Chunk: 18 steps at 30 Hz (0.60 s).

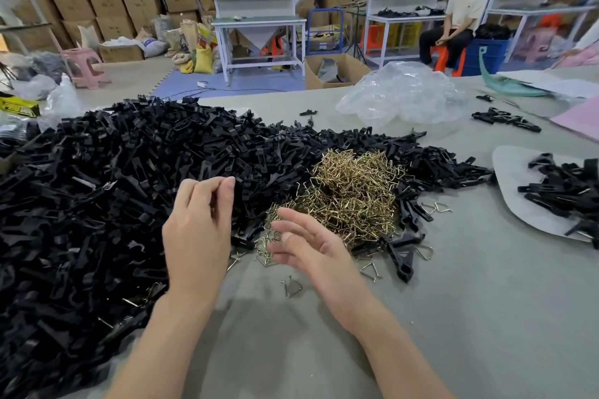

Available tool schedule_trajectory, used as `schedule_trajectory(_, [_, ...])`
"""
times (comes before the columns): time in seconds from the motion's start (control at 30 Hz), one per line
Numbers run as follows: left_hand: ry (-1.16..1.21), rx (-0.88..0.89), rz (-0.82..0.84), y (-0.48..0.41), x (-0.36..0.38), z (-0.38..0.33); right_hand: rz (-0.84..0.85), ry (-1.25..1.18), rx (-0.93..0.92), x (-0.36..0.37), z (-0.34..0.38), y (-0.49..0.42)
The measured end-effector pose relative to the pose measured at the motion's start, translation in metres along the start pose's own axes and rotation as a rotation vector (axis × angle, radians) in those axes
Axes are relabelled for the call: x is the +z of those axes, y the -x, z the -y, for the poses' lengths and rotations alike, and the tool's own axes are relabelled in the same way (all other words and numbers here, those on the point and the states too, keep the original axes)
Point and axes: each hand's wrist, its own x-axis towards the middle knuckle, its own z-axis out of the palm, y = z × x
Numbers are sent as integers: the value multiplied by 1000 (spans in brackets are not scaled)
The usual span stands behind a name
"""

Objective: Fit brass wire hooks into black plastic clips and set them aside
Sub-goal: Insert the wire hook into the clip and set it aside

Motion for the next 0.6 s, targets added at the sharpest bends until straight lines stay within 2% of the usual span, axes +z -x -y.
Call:
schedule_trajectory(0.1, [200,-25,85,8,0,-27,85,-133,76,9,0,1])
schedule_trajectory(0.23, [271,36,232,25,7,-44,137,-243,118,13,-1,7])
schedule_trajectory(0.4, [296,-16,191,25,3,-43,143,-287,156,15,0,10])
schedule_trajectory(0.6, [568,-423,319,36,-13,-42,35,-378,110,1,11,7])
